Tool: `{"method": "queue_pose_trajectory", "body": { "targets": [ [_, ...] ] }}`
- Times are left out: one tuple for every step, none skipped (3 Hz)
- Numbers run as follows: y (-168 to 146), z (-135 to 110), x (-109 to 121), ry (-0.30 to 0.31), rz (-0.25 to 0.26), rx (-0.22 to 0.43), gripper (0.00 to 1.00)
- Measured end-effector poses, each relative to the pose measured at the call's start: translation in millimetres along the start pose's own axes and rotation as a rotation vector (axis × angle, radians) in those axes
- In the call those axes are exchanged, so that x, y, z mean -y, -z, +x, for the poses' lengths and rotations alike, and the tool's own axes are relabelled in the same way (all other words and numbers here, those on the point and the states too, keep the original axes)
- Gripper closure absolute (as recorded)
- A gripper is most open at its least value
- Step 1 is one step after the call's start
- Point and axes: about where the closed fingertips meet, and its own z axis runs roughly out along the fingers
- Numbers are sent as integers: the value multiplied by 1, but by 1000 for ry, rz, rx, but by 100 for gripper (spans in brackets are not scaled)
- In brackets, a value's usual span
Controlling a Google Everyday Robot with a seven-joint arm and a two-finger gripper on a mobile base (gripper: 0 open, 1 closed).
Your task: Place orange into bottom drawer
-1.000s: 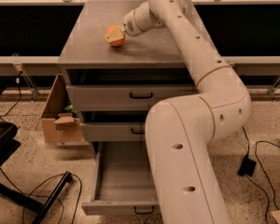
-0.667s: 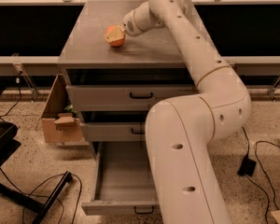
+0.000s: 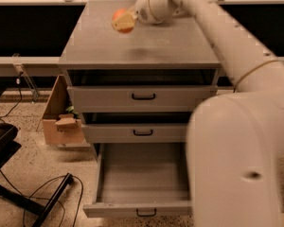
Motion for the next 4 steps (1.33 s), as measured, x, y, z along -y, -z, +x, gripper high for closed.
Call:
{"method": "queue_pose_trajectory", "body": {
  "targets": [
    [95,-45,0,30,137,111,100],
    [195,-50,-35,10,256,114,100],
    [195,11,-64,-58,254,15,100],
    [152,120,-93,-162,183,-127,100]
  ]
}}
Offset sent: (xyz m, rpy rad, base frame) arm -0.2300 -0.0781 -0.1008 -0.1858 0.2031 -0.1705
